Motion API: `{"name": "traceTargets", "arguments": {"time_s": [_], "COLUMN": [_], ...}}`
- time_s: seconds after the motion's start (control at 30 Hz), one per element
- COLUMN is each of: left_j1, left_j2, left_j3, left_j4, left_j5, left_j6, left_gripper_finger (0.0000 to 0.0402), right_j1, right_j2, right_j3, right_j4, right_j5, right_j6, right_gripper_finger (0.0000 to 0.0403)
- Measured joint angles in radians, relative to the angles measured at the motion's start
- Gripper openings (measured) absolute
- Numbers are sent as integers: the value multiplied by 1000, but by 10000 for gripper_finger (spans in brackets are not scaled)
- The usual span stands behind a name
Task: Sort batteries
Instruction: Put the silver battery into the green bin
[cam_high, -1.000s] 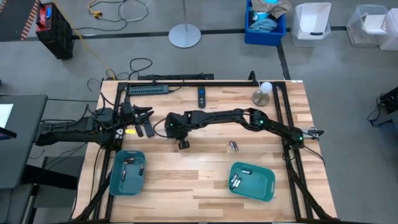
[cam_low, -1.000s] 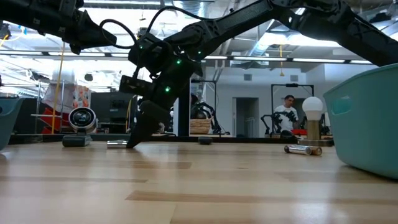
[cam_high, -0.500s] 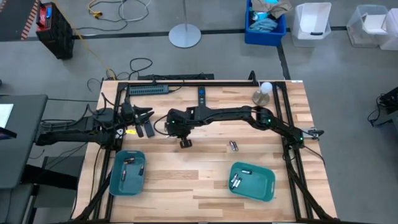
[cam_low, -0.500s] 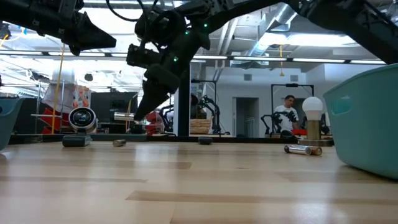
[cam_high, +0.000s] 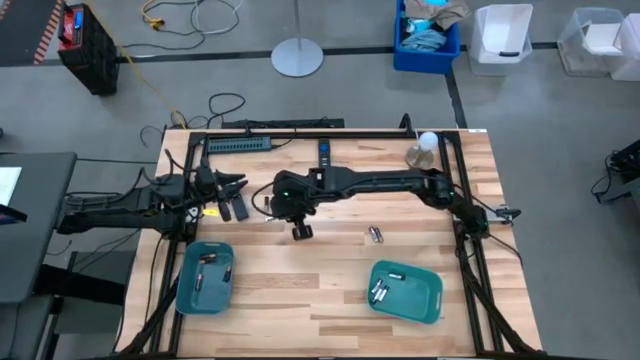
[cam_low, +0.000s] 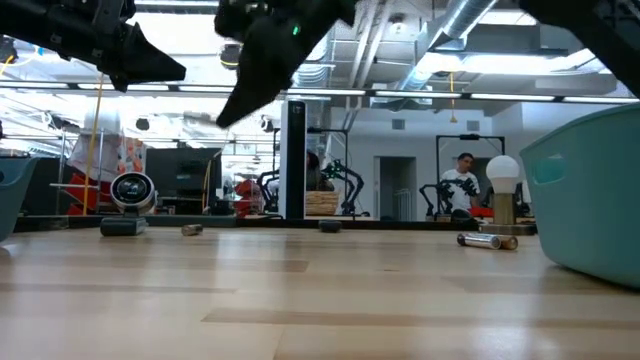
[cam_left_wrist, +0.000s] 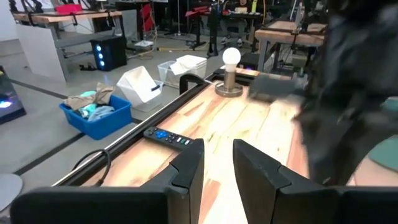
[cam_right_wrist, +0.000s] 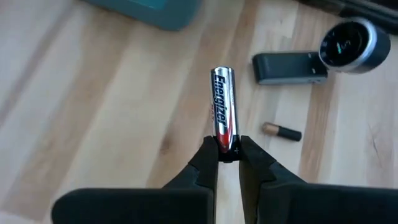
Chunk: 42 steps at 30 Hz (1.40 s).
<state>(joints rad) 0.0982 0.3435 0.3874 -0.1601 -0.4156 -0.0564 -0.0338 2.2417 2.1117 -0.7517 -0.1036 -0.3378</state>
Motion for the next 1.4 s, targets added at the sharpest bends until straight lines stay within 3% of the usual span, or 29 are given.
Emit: {"name": "traceTargets", "arguments": {"time_s": [0.2, 0.43, 0.73, 0.9, 1.1, 1.4], "left_j1": [0, 0, 0, 0, 0, 0], "left_j2": [0, 2, 64, 132, 248, 399], "left_j3": [0, 0, 0, 0, 0, 1], "left_j4": [-10, -16, -12, -1, 29, 191], "left_j5": [0, 0, 0, 1, 1, 57], "left_j6": [-4, -20, -45, -73, -112, -121], "left_gripper_finger": [82, 82, 82, 82, 82, 82], "right_j1": [38, 92, 255, 398, 585, 782], "right_j2": [-132, -356, -700, -822, -859, -848], "right_j3": [-133, -470, -889, -1041, -1140, -1143], "right_j4": [24, 158, 232, 232, 212, 2], "right_j5": [-1, 36, 208, 232, 246, 293], "right_j6": [52, 221, 593, 845, 1142, 1566], "right_gripper_finger": [43, 43, 43, 43, 43, 50]}}
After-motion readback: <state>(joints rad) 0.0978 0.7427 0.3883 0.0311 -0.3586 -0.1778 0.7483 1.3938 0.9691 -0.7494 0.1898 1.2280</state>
